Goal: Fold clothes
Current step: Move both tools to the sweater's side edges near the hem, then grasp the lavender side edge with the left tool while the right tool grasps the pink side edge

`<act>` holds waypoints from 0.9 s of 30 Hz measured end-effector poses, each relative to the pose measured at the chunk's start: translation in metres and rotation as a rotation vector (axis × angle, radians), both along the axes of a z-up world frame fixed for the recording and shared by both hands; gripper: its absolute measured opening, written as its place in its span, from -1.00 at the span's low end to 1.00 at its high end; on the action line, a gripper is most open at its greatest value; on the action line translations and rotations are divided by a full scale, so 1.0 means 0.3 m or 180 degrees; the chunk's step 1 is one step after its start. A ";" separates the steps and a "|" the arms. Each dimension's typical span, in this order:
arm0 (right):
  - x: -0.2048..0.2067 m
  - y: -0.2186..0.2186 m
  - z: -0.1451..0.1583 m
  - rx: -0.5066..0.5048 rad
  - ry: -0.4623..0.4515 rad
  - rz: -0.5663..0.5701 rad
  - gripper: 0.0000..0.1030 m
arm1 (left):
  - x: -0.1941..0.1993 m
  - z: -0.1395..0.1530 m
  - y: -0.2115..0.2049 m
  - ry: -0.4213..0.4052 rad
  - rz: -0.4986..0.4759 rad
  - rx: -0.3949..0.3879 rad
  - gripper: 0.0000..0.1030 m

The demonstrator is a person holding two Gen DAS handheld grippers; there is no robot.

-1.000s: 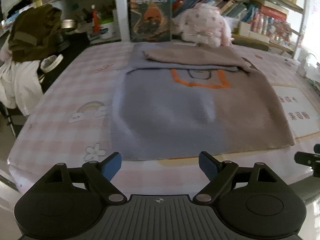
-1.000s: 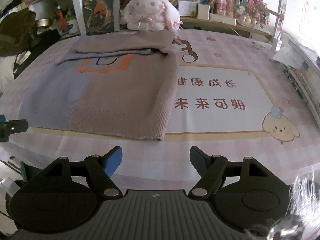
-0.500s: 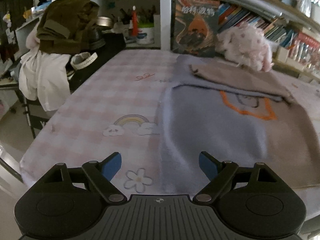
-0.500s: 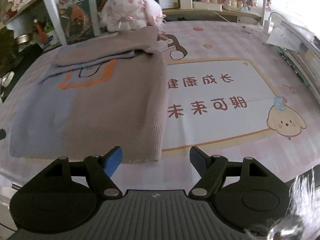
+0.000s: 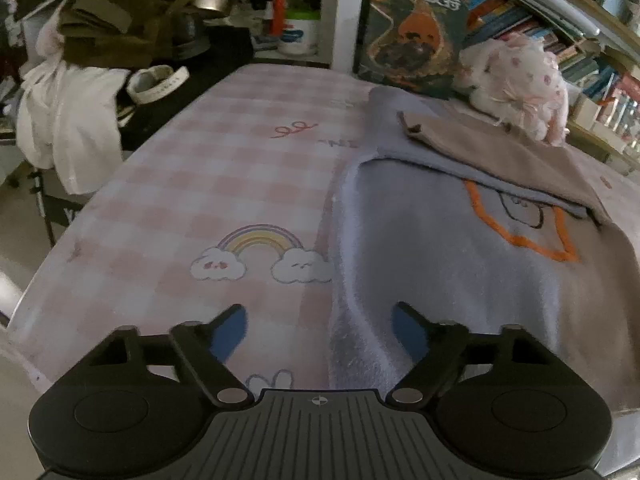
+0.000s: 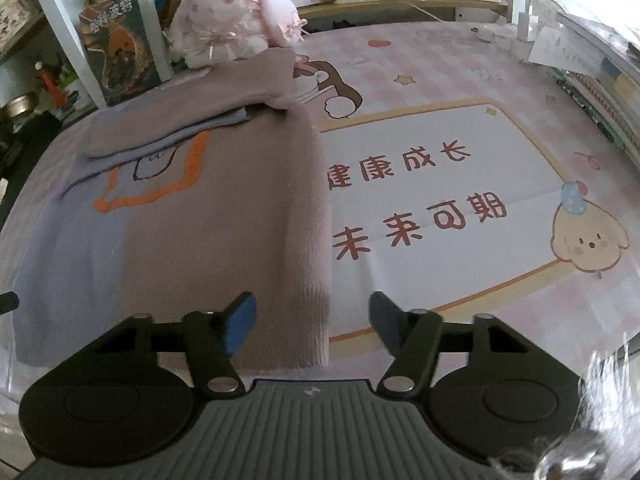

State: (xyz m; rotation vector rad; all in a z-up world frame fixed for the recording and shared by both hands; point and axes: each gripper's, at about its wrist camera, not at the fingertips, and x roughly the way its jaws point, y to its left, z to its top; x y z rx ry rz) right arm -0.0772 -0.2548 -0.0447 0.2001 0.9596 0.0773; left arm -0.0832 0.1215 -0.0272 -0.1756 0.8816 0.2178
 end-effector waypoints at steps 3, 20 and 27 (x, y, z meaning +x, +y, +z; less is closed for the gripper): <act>0.014 0.002 -0.004 0.0079 0.0032 -0.0037 -0.10 | 0.022 -0.013 0.004 0.0101 -0.0066 -0.0077 0.17; 0.050 0.039 -0.019 0.0113 0.0065 -0.0014 -0.76 | 0.057 -0.013 -0.015 0.0036 -0.0354 -0.0321 -0.82; 0.019 0.092 0.057 0.0128 -0.0444 0.0244 -0.78 | 0.061 0.032 -0.060 -0.0237 -0.0591 -0.0386 -0.69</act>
